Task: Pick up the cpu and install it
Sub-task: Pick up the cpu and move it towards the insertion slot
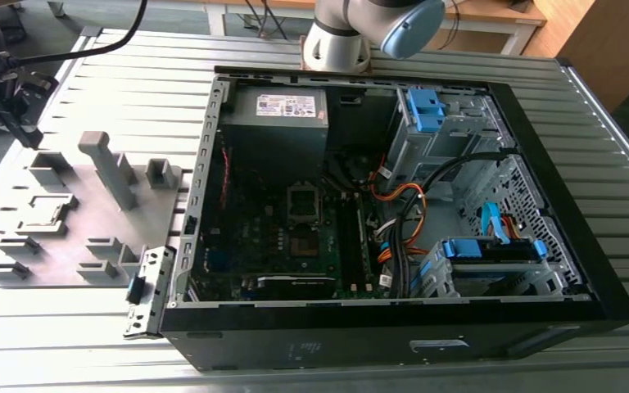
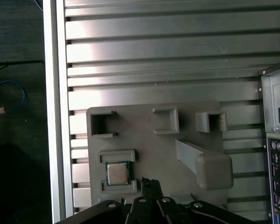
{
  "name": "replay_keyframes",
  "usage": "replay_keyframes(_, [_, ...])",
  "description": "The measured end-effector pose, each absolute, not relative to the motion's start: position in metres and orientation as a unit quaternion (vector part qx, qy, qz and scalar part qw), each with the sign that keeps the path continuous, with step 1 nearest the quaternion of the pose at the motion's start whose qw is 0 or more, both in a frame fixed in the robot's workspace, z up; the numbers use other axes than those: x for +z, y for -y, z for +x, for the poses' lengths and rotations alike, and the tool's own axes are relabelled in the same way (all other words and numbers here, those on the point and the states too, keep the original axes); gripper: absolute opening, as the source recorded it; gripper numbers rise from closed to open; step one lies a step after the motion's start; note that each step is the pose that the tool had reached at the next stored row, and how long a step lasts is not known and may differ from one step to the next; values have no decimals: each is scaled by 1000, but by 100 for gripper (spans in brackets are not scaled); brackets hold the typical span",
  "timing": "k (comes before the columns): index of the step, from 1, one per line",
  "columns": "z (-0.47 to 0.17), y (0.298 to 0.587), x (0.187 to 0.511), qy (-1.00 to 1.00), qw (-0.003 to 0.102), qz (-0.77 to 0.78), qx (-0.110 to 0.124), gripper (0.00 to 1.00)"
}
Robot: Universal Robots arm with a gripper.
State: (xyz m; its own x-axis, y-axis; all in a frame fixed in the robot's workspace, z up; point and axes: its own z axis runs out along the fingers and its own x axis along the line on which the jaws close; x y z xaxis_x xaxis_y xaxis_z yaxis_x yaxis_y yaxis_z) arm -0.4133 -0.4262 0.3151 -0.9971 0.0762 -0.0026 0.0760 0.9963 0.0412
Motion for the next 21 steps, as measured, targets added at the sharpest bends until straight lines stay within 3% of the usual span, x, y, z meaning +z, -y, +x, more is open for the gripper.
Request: replay_keyframes(21, [-422, 428, 302, -999, 2, 38, 20, 11])
